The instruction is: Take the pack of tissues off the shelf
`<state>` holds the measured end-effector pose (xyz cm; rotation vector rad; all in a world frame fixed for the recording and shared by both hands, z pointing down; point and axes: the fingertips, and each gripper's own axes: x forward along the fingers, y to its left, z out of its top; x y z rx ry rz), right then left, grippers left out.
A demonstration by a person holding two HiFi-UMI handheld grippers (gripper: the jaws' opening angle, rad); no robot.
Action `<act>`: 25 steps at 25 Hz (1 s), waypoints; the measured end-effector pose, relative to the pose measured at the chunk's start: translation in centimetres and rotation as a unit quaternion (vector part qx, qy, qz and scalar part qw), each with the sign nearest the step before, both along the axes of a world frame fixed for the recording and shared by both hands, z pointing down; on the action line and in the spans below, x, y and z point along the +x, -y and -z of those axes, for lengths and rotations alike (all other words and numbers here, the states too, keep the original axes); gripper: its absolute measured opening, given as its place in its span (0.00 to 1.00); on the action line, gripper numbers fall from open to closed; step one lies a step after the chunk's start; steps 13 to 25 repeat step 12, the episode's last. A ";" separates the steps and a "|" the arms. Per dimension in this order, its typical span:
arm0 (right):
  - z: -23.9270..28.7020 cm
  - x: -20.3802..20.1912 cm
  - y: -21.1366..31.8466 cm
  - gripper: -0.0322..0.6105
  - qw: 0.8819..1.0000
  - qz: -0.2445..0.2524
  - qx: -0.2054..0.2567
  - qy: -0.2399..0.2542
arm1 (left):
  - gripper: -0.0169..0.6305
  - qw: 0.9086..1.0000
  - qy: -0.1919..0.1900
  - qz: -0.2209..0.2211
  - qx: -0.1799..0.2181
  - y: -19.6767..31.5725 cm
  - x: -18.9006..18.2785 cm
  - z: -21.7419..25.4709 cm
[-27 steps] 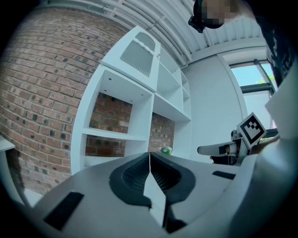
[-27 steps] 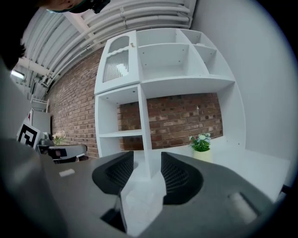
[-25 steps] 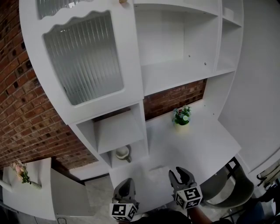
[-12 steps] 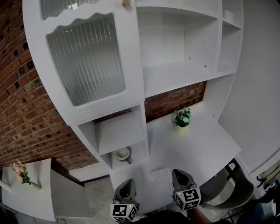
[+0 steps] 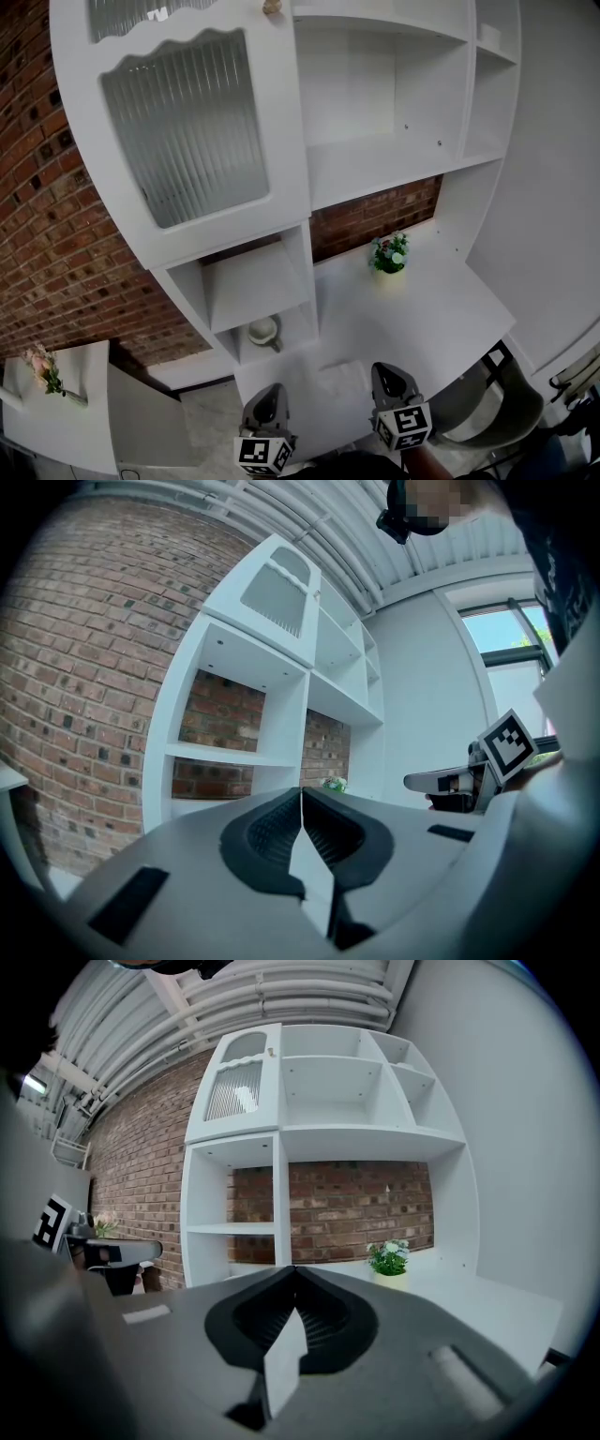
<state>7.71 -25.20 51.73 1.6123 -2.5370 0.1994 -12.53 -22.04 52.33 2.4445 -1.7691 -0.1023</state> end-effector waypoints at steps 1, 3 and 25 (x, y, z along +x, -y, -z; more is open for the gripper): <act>0.0 0.0 0.0 0.05 1.000 0.000 0.004 0.000 | 0.05 1.000 0.001 -0.001 0.000 0.0 0.0 0.0; 0.1 -0.2 -0.1 0.05 1.000 0.004 0.004 -0.002 | 0.05 1.000 0.002 0.000 -0.002 -0.1 0.1 0.4; 0.3 -0.3 -0.5 0.05 1.000 0.007 0.011 -0.002 | 0.05 1.000 0.006 -0.002 -0.004 -0.5 0.2 0.0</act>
